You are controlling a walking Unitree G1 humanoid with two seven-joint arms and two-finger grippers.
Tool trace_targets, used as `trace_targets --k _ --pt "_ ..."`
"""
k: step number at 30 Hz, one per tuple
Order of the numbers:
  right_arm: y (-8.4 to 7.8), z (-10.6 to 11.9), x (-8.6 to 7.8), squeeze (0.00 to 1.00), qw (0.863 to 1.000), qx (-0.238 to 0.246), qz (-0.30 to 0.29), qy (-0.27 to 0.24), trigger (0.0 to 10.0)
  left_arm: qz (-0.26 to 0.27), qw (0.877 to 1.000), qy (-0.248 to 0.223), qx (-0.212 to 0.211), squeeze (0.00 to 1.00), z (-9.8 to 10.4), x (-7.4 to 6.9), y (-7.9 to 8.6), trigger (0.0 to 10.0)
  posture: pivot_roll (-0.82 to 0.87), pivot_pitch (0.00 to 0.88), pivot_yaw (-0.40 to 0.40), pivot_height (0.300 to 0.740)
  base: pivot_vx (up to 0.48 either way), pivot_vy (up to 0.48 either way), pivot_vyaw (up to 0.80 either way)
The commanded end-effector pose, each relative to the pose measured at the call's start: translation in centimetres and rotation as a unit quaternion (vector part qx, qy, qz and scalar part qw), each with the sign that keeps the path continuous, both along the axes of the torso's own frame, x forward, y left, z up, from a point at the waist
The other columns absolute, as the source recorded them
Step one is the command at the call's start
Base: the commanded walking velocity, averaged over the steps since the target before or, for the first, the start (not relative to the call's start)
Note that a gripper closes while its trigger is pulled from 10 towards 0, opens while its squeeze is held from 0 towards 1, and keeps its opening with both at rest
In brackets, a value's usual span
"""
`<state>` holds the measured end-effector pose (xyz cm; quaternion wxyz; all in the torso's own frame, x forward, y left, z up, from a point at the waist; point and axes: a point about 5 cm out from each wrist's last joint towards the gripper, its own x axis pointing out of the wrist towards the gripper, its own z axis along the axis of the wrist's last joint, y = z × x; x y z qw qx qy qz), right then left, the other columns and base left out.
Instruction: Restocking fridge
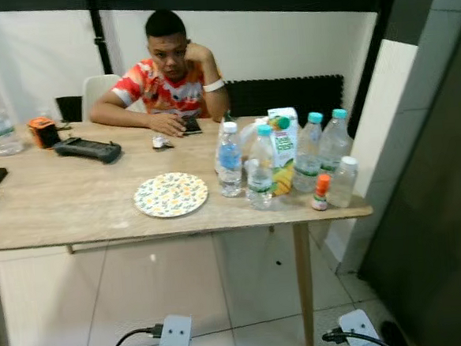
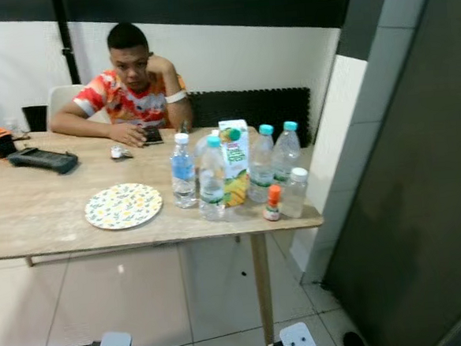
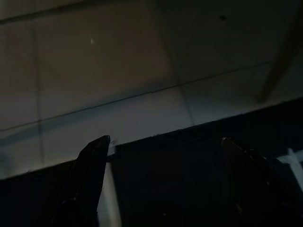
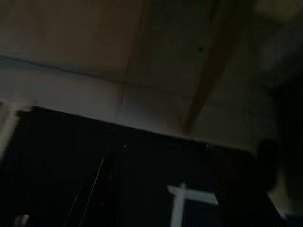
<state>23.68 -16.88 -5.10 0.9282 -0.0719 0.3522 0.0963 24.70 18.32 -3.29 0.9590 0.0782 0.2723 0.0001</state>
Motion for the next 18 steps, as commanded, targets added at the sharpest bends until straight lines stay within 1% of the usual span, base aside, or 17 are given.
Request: trace_targets --k 1,8,12,18 --pt "0.1 -0.1 -0.1 0.00 1.000 0.003 -0.002 -0.001 10.0 -0.003 1.000 -0.006 0.006 0.00 0.3 0.1 0.8 10.0 0.10 0.062 -0.063 0.740 0.000 0.000 0.00" --pt "1.0 -0.3 -0.4 0.00 1.000 0.015 -0.002 0.003 10.0 -0.005 1.000 -0.011 0.013 0.00 0.7 0.1 1.6 10.0 0.13 0.062 -0.053 0.740 0.000 0.000 0.00" --pt "1.9 -0.5 -0.6 0.00 1.000 0.027 -0.005 0.007 10.0 0.012 1.000 -0.020 0.010 0.00 1.1 0.0 2.5 10.0 0.16 0.066 -0.029 0.740 0.000 0.000 0.00" --pt "2.0 -0.5 -0.6 0.00 1.000 0.029 -0.006 0.006 10.0 0.014 1.000 -0.021 0.008 0.00 1.2 -0.1 2.7 10.0 0.16 0.066 -0.029 0.740 0.000 0.000 0.00"
